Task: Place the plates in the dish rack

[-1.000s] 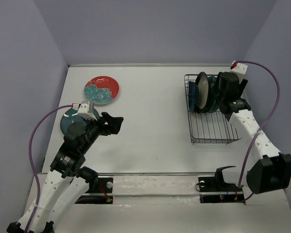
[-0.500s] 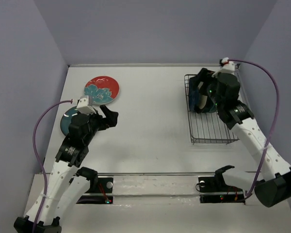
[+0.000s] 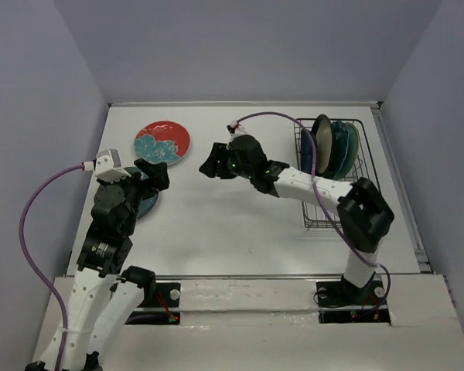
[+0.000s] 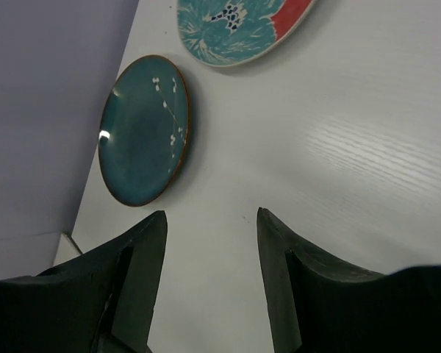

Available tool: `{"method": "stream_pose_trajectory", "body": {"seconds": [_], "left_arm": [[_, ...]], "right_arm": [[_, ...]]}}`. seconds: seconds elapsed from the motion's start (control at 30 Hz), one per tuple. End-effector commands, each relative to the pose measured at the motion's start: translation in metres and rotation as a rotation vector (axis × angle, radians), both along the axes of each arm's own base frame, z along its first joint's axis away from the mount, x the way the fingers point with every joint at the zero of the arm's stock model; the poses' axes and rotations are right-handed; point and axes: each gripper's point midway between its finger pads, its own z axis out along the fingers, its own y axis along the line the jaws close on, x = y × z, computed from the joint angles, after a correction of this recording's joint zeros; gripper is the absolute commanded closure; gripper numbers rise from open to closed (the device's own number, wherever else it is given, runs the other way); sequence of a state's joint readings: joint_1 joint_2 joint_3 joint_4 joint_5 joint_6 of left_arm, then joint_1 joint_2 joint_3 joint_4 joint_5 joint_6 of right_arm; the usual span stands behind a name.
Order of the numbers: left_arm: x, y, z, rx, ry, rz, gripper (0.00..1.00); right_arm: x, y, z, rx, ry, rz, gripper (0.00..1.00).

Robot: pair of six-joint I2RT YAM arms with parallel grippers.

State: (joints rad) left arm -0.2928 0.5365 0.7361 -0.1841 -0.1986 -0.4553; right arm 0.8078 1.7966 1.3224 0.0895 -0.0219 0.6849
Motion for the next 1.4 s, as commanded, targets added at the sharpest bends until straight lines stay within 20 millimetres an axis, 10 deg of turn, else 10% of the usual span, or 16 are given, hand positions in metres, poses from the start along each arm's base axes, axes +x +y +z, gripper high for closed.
{"method": "stream_pose_trajectory", "body": {"seconds": [0.0,0.47,0.77,1.2,1.37], "left_arm": [[0.008,0.001,-0.001,-0.022,0.003,0.025,0.02],[0.001,-0.015,-0.003,-0.039,-0.043,-0.071,0.02],[-0.005,-0.023,0.002,-0.039,-0.059,-0.11,0.02],[-0.008,-0.024,0.008,-0.038,-0.078,-0.114,0.02],[-0.009,-0.023,0.009,-0.036,-0.081,-0.109,0.02]], "right_arm": [[0.041,0.042,0.037,0.216,-0.023,-0.068,0.42],[0.136,0.081,-0.11,0.285,0.227,-0.358,0.4],[0.158,0.105,-0.156,0.381,0.364,-0.358,0.39],[0.175,0.129,-0.172,0.477,0.441,-0.367,0.53],[0.175,0.127,-0.17,0.479,0.453,-0.384,0.78]]}}
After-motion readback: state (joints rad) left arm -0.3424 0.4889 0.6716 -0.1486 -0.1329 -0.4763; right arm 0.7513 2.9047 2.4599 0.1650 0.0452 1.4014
